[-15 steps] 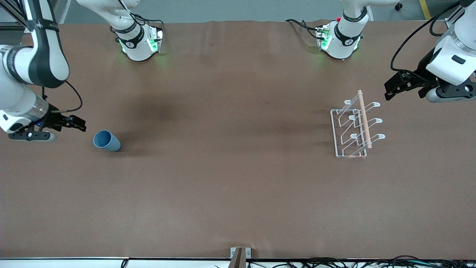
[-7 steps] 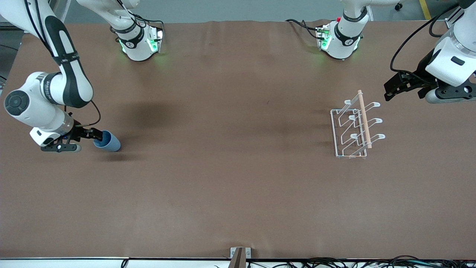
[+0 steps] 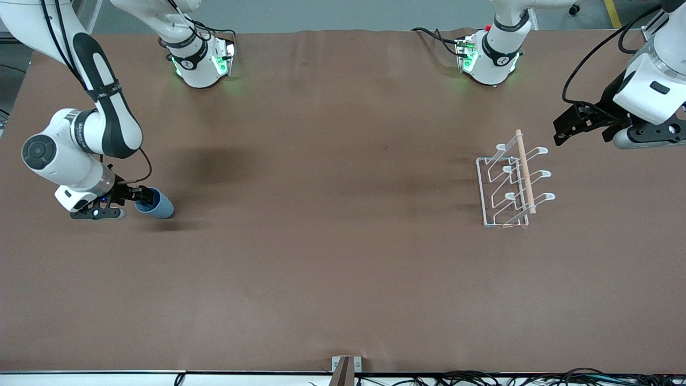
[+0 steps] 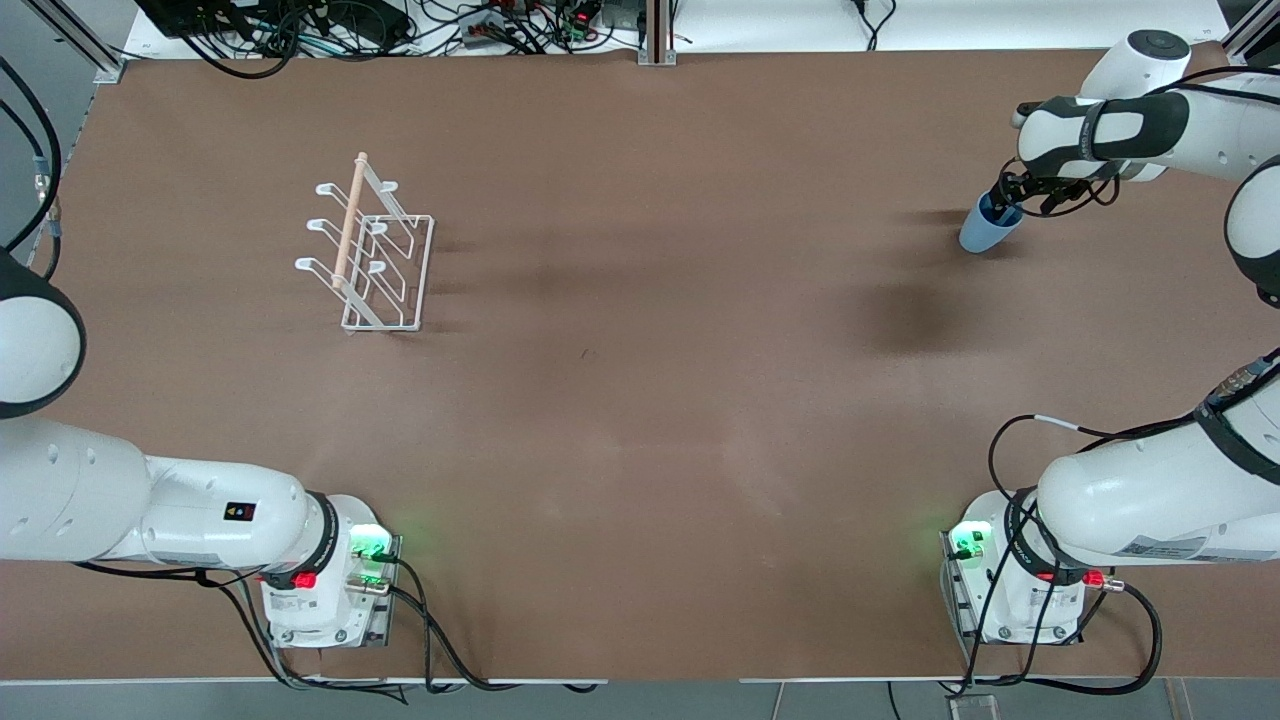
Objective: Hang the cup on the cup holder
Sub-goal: 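Reach the right gripper down and grasp the blue cup's rim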
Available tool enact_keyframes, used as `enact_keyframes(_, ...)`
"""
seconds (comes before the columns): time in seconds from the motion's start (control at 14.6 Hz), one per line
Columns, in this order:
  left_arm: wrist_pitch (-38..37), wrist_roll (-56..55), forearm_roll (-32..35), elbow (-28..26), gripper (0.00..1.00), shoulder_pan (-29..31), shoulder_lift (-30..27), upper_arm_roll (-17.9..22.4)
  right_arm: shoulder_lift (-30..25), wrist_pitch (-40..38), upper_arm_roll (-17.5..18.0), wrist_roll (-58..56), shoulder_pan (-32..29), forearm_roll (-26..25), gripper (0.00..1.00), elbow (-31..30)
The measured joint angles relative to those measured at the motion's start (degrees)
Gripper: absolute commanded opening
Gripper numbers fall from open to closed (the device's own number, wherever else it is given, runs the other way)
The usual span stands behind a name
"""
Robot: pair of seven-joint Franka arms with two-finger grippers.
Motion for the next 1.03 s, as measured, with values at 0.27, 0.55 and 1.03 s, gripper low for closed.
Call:
enact_keyframes(0.27,0.0,0.0,0.0,0.0,1.0,0.0,0.0,0.0,0.6,0.11,0.09,0.0,0.0,0.0,0.02,0.0)
enact_keyframes(0.55,0.0,0.0,0.0,0.0,1.0,0.0,0.0,0.0,0.58,0.19,0.09,0.01,0.0,3.63,0.0,0.13)
enact_keyframes(1.03,0.0,0.09,0.0,0.01,1.0,0.0,0.0,0.01,-1.61,-14.61,0.11,0.01,0.0,5.17,0.0,8.26)
